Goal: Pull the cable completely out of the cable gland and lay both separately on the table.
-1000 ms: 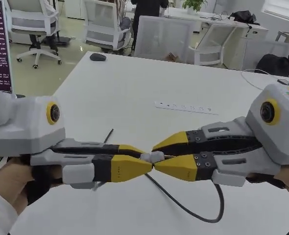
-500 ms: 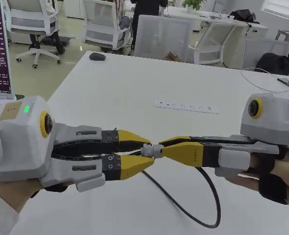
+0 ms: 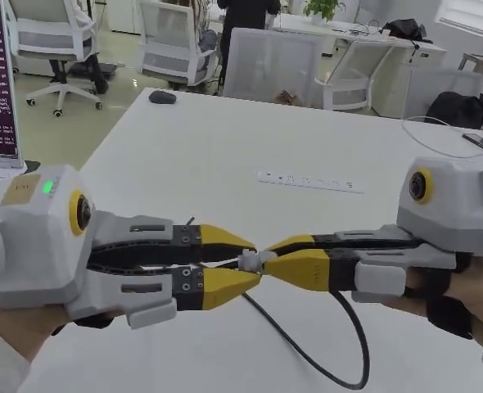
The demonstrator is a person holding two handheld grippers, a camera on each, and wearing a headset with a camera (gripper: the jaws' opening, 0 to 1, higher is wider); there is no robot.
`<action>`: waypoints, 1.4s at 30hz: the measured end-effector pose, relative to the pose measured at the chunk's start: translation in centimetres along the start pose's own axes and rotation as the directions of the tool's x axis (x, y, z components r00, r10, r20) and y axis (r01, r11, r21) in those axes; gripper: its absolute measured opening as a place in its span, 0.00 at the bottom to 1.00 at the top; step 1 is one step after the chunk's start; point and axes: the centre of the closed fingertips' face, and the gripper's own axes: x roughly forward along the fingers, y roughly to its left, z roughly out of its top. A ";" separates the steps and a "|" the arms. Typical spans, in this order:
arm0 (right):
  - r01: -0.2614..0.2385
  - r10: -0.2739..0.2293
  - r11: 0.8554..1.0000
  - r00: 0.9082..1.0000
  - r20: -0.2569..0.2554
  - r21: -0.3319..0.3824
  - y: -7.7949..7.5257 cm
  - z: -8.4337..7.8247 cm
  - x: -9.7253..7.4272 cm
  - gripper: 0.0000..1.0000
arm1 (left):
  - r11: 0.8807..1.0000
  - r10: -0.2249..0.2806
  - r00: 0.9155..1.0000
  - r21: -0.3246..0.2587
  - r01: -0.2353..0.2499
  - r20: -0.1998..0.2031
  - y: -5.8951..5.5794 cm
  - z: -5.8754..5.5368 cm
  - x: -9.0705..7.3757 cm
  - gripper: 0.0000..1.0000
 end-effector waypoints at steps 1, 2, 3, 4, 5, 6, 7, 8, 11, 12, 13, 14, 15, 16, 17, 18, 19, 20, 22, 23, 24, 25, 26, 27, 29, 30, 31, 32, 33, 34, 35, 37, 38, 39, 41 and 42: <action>-0.006 0.006 1.000 1.000 0.000 0.005 0.2 0.2 0.0 0.12 | 1.000 -0.003 1.000 -0.004 0.003 0.004 -0.1 0.1 0.0 0.15; -0.008 0.008 1.000 1.000 0.000 -0.006 0.3 0.3 -0.1 0.11 | 1.000 -0.003 1.000 -0.006 0.003 0.017 -0.1 0.3 0.0 0.15; -0.010 0.010 0.999 1.000 -0.005 -0.035 0.3 0.3 -0.1 0.11 | 1.000 -0.004 1.000 -0.020 0.004 0.026 -0.1 0.5 0.0 0.15; -0.003 0.002 0.997 1.000 -0.016 -0.077 0.3 0.3 0.0 0.11 | 0.999 -0.008 1.000 -0.047 0.009 0.024 -0.1 0.5 -0.1 0.15; 0.002 -0.004 0.995 1.000 -0.027 -0.099 0.3 0.2 0.0 0.11 | 0.997 -0.012 1.000 -0.074 0.014 0.019 -0.1 0.3 -0.1 0.15; -0.006 0.003 0.995 0.999 -0.032 -0.104 0.6 0.1 0.1 0.11 | 0.995 -0.023 0.999 -0.093 0.025 0.023 -0.2 0.4 -0.1 0.15; -0.009 0.005 0.994 0.999 -0.032 -0.109 0.7 0.1 0.1 0.10 | 0.995 -0.023 0.999 -0.097 0.026 0.029 -0.2 0.5 -0.1 0.15; -0.013 0.009 0.992 1.000 -0.026 -0.123 0.8 0.2 0.0 0.10 | 0.994 -0.027 0.999 -0.109 0.031 0.040 -0.3 0.7 -0.2 0.15; -0.006 0.000 0.979 1.000 -0.030 -0.203 1.0 0.3 0.2 0.10 | 0.973 -0.048 0.998 -0.224 0.058 0.047 -0.5 0.5 -0.3 0.15; -0.007 0.001 0.980 1.000 -0.031 -0.200 1.1 0.3 0.2 0.10 | 0.973 -0.047 0.998 -0.224 0.057 0.051 -0.4 0.6 -0.3 0.15; -0.006 0.000 0.980 1.000 -0.030 -0.200 1.1 0.4 0.2 0.10 | 0.972 -0.044 0.997 -0.229 0.056 0.059 -0.3 0.7 -0.3 0.15; -0.005 -0.001 0.978 1.000 -0.028 -0.209 1.1 0.5 0.2 0.10 | 0.968 -0.045 0.997 -0.245 0.059 0.063 -0.4 0.7 -0.3 0.14; -0.003 -0.003 0.975 1.000 -0.029 -0.222 1.1 0.6 0.2 0.09 | 0.962 -0.047 0.997 -0.265 0.063 0.067 -0.3 0.7 -0.3 0.14; -0.001 -0.007 0.971 0.999 -0.033 -0.238 1.1 0.6 0.3 0.09 | 0.954 -0.051 0.996 -0.292 0.069 0.068 -0.4 0.6 -0.3 0.14; 0.002 -0.016 0.966 0.999 -0.050 -0.260 1.1 0.4 0.3 0.09 | 0.945 -0.059 0.996 -0.316 0.077 0.065 -0.5 0.4 -0.3 0.14; 0.005 -0.021 0.962 0.998 -0.055 -0.272 1.0 0.4 0.3 0.10 | 0.942 -0.056 0.996 -0.327 0.074 0.063 -0.3 0.3 -0.3 0.14; 0.004 -0.025 0.955 0.997 -0.066 -0.297 1.1 0.3 0.3 0.10 | 0.927 -0.065 0.996 -0.366 0.085 0.065 -0.5 0.2 -0.2 0.14; 0.010 -0.036 0.941 0.997 -0.072 -0.337 1.1 0.2 0.3 0.10 | 0.914 -0.067 0.995 -0.397 0.089 0.068 -0.4 0.2 -0.2 0.14; 0.012 -0.059 0.896 0.994 -0.094 -0.444 1.2 0.2 0.4 0.10 | 0.877 -0.084 0.994 -0.469 0.105 0.066 -0.4 -0.1 -0.3 0.14; 0.008 -0.064 0.884 0.993 -0.103 -0.468 1.3 0.1 0.4 0.10 | 0.874 -0.083 0.994 -0.475 0.107 0.071 -0.3 -0.1 -0.2 0.14; 0.001 -0.065 0.873 0.991 -0.113 -0.488 1.4 0.0 0.4 0.10 | 0.875 -0.086 0.994 -0.473 0.109 0.070 -0.3 -0.1 -0.2 0.14; -0.001 -0.064 0.867 0.991 -0.113 -0.498 1.5 0.0 0.4 0.10 | 0.872 -0.085 0.994 -0.477 0.111 0.075 -0.4 -0.1 -0.2 0.14; 0.003 -0.074 0.858 0.990 -0.118 -0.513 1.4 0.0 0.4 0.10 | 0.873 -0.081 0.994 -0.476 0.107 0.075 -0.4 0.0 -0.2 0.14; 0.002 -0.075 0.857 0.990 -0.121 -0.515 1.5 -0.1 0.4 0.10 | 0.872 -0.081 0.994 -0.478 0.106 0.073 -0.3 -0.1 -0.2 0.14; 0.001 -0.080 0.840 0.989 -0.121 -0.543 1.4 -0.1 0.4 0.10 | 0.867 -0.079 0.994 -0.488 0.106 0.075 -0.3 -0.1 -0.2 0.15; 0.001 -0.083 0.826 0.989 -0.119 -0.563 1.4 -0.1 0.4 0.11 | 0.862 -0.078 0.994 -0.496 0.105 0.076 -0.3 -0.1 -0.2 0.15; 0.003 -0.085 0.826 0.989 -0.119 -0.564 1.3 -0.2 0.4 0.11 | 0.859 -0.077 0.994 -0.502 0.104 0.075 -0.2 -0.2 -0.2 0.15; 0.012 -0.097 0.813 0.989 -0.115 -0.582 1.1 -0.2 0.4 0.11 | 0.859 -0.070 0.995 -0.503 0.097 0.072 -0.1 -0.2 -0.3 0.15; 0.016 -0.098 0.814 0.989 -0.110 -0.580 0.9 -0.3 0.4 0.12 | 0.861 -0.066 0.995 -0.501 0.092 0.070 0.0 -0.3 -0.3 0.15; 0.037 -0.100 0.848 0.991 -0.092 -0.529 0.7 -0.2 0.4 0.12 | 0.875 -0.056 0.996 -0.478 0.081 0.065 0.1 -0.3 -0.3 0.15; 0.055 -0.112 0.866 0.990 -0.084 -0.496 0.3 -0.2 0.2 0.12 | 0.890 -0.037 0.997 -0.452 0.062 0.064 0.4 -0.4 -0.2 0.15; 0.079 -0.118 0.889 0.991 -0.060 -0.450 -0.2 0.0 0.1 0.13 | 0.928 -0.012 0.998 -0.372 0.035 0.063 0.7 -0.2 -0.2 0.15; 0.088 -0.113 0.894 0.993 -0.030 -0.439 -0.3 0.1 -0.1 0.15 | 0.940 -0.008 0.998 -0.341 0.027 0.057 0.7 -0.2 -0.2 0.15; 0.103 -0.115 0.904 0.993 -0.004 -0.415 -0.5 0.3 -0.4 0.17 | 0.948 0.001 0.999 -0.317 0.016 0.053 0.8 -0.2 -0.2 0.15; 0.114 -0.125 0.947 0.992 -0.016 -0.301 -0.9 -0.4 -0.9 0.25 | 0.965 0.013 0.999 -0.261 -0.002 0.041 0.7 -0.3 -0.2 0.15; 0.119 -0.131 0.946 0.991 -0.021 -0.303 -1.1 -0.6 -1.1 0.27 | 0.972 0.002 0.999 -0.234 0.007 0.039 0.4 -0.3 0.0 0.15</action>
